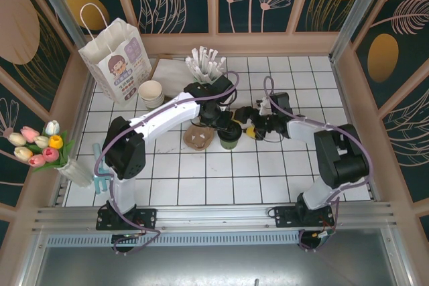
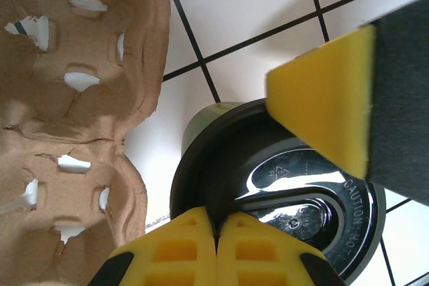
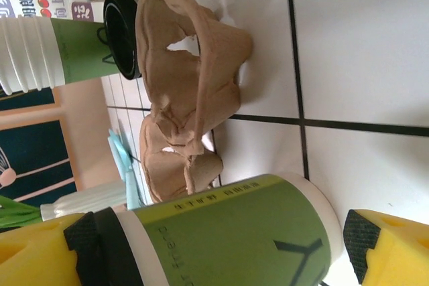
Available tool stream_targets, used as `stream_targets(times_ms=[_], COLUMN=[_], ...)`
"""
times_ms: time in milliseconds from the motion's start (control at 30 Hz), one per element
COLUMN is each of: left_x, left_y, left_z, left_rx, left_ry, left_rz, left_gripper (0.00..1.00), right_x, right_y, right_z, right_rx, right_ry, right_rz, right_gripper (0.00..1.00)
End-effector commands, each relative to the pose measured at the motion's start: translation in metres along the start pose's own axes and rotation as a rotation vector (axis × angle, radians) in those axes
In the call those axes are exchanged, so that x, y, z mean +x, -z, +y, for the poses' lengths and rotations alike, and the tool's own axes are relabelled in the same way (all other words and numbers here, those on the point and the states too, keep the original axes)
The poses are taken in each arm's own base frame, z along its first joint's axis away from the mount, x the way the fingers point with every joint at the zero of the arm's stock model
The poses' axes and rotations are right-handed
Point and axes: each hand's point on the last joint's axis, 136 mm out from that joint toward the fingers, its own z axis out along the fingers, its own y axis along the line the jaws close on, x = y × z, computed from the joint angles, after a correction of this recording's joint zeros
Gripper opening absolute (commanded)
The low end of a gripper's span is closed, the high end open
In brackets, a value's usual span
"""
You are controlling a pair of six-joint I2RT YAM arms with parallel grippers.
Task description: Pack the takeout coffee
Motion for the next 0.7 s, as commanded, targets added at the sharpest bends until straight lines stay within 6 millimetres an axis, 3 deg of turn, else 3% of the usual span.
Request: stream_targets(times_ms=[0, 133, 233, 367, 500, 667], left_x=[0.031, 0.032, 0.03, 0.028, 0.026, 0.024], left_y=[-0.034, -0.037, -0.037, -0.032, -0.029, -0.029], left_z=[0.008, 0.01, 0.009, 0.01, 0.009, 0.007], left_rx=[-0.039, -0.046, -0.044, -0.058, -0.06, -0.058], left_ry=[0.022, 0.029, 0.035, 0.044, 0.048, 0.052], left_rz=[0.148, 0.154, 0.152, 0.143, 0.137, 0.144], left_gripper=[0.0, 0.0, 0.0, 0.0, 0.0, 0.0], right_x=[0.029, 0.039, 0.028, 0.008, 0.002, 0.04], right_y=[-0.017, -0.023, -0.018, 0.009, 0.044, 0.059], right_z=[-0.011, -0.02, -0.009, 0.014, 0.008, 0.007], right_rx=[0.024, 0.044, 0.026, 0.052, 0.111, 0.067], right_ry=[-0.007, -0.017, 0.012, 0.147, 0.226, 0.391], right_rz=[0.131, 0.15, 0.118, -0.028, -0.189, -0.191], right_gripper=[0.96, 0.95, 0.95, 0.97, 0.99, 0.99])
